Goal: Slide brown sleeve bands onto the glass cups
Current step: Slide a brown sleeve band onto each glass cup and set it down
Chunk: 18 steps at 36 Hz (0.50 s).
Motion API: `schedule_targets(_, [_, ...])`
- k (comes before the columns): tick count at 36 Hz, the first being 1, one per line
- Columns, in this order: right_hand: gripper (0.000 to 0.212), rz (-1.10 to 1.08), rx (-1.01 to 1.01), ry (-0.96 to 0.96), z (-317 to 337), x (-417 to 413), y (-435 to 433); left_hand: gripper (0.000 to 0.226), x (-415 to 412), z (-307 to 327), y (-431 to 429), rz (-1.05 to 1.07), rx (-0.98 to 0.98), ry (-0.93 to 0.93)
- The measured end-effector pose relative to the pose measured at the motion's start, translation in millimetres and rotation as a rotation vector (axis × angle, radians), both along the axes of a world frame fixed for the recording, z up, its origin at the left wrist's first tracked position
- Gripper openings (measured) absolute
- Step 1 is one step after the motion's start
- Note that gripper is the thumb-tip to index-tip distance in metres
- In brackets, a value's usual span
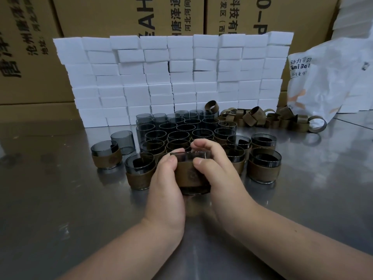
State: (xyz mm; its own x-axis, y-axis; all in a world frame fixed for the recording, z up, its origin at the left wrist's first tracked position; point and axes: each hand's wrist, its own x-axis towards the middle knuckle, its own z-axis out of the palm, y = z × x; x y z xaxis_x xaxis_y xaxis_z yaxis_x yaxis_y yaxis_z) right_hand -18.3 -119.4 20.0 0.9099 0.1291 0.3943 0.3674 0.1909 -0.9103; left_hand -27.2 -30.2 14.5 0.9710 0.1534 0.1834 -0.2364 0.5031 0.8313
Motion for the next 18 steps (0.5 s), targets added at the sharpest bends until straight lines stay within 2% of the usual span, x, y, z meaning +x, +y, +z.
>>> schedule_targets(2, [0.039, 0.018, 0.027, 0.01, 0, -1, 1, 0.028, -2, 1, 0, 0.03, 0.014, -0.047])
schedule_targets(7, [0.043, 0.137, 0.239, 0.206, 3, -2, 8, 0.032, 0, 0, 2, 0.1, 0.065, -0.111])
schedule_targets(10, [0.04, 0.187, 0.363, 0.331, 6, -4, 12, 0.032, 1, 0, 2, 0.145, 0.099, -0.097])
schedule_targets(13, [0.047, 0.249, 0.478, 0.398, 10, -8, 11, 0.034, 0, 0, 1, 0.178, 0.164, -0.086])
schedule_targets(16, [0.057, 0.287, 0.508, 0.425, 14, -11, 10, 0.035, 0, 1, -1, 0.241, 0.217, -0.09])
schedule_targets(18, [0.054, 0.286, 0.509, 0.439, 15, -12, 10, 0.036, 0, 0, -1, 0.28, 0.263, -0.103])
